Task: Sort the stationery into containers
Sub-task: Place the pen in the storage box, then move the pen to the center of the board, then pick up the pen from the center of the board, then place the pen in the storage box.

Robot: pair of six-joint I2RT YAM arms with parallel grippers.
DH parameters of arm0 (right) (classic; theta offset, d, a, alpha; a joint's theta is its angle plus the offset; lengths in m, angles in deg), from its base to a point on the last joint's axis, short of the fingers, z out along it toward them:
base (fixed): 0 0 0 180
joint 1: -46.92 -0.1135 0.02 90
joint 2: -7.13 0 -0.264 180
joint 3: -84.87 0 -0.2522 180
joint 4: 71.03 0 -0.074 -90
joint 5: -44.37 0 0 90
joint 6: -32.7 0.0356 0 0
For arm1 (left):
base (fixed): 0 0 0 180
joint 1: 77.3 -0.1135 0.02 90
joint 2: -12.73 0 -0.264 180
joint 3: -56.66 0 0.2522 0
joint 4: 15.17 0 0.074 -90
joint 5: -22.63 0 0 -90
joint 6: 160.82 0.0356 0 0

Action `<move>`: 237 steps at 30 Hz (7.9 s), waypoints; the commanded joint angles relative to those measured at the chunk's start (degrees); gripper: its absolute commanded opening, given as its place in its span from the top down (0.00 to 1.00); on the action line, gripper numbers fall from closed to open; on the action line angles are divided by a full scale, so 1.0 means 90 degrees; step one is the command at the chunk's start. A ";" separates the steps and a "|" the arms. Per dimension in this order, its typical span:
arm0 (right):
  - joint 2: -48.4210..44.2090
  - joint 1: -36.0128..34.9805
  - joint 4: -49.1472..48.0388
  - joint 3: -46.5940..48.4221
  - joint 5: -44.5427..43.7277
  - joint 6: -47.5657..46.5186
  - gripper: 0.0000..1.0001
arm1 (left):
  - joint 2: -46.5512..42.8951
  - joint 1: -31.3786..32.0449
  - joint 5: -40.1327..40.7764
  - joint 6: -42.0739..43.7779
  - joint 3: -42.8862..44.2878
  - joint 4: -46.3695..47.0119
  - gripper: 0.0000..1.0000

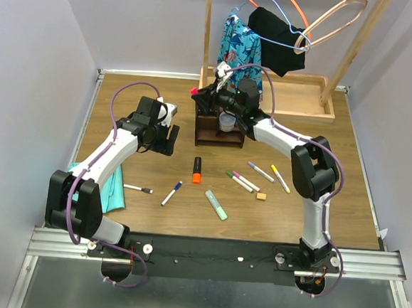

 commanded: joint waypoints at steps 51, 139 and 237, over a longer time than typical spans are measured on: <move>-0.4376 -0.0033 0.3905 -0.1747 -0.2043 -0.0649 0.54 | 0.0318 0.0783 -0.2746 0.5670 -0.0266 -0.1389 0.93; -0.6323 0.1667 0.4493 -0.3672 -0.2328 -0.0454 0.46 | 0.3443 0.2649 -0.0547 0.3112 0.1529 0.0000 0.55; -0.4341 0.1394 0.7233 -0.1720 0.0217 -0.3294 0.44 | -0.0588 0.0736 0.1250 0.0807 -0.0081 0.5374 0.01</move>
